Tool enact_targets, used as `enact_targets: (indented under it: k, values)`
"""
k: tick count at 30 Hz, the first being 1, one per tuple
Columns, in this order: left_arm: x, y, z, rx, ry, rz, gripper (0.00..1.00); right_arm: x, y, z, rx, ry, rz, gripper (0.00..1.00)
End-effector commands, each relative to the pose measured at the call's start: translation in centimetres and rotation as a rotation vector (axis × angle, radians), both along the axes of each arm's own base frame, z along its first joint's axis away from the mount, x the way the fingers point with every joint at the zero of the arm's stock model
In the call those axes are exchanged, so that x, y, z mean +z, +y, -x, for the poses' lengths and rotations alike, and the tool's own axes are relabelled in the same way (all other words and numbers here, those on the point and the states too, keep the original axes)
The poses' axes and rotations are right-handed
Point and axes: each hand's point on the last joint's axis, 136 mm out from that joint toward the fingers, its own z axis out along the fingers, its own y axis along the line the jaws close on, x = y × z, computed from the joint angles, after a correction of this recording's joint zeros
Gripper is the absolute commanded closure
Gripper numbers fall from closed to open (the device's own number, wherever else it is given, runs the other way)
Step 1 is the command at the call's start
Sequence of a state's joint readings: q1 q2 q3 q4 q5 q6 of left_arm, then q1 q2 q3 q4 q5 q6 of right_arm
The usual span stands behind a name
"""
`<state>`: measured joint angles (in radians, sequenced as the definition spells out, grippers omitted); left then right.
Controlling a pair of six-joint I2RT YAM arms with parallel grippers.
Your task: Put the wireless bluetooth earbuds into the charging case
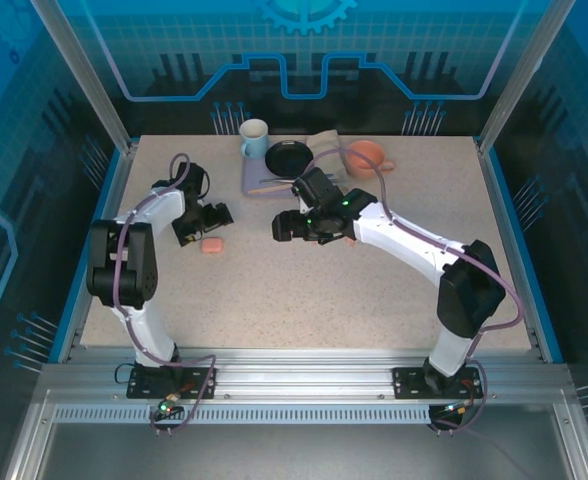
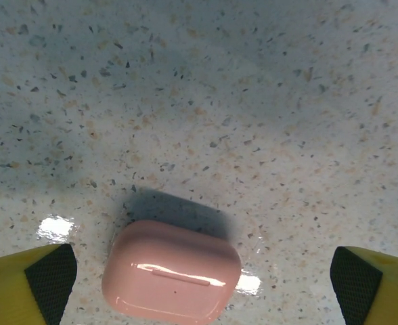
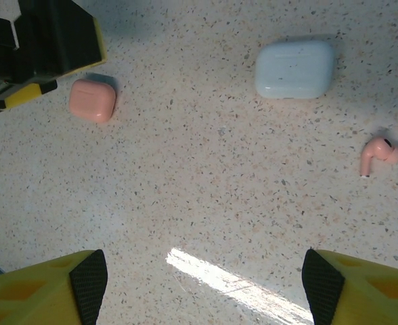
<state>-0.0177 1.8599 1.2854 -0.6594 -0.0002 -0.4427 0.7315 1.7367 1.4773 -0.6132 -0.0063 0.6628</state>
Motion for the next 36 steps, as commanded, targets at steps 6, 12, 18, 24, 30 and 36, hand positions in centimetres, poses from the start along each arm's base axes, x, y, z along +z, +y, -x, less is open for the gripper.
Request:
enact_targets:
  k: [6, 12, 18, 24, 30, 36]
  values:
    - [-1.9, -2.2, 0.4, -0.031, 0.046, 0.046, 0.01, 2.5, -4.6, 0.5, -0.082, -0.047, -0.024, 0.21]
    - [-2.0, -7.2, 1.2, -0.095, 0.025, 0.071, 0.01, 2.9, -7.5, 0.7, -0.136, -0.062, -0.032, 0.21]
    - [0.0, -15.0, 3.1, -0.193, -0.037, 0.116, 0.01, 2.3, -9.8, 1.3, -0.179, -0.062, -0.021, 0.21]
    - [4.5, -13.9, 3.8, -0.125, -0.170, 0.033, 0.01, 0.3, -8.9, 1.2, -0.118, -0.041, 0.013, 0.22]
    - [8.2, -8.5, 3.0, -0.010, -0.255, 0.050, 0.01, -1.8, -3.4, -0.9, 0.178, -0.085, 0.101, 0.21]
    - [9.6, -3.9, 2.5, 0.086, -0.268, 0.039, 0.01, -6.0, 3.5, -4.0, 0.270, -0.006, 0.130, 0.24]
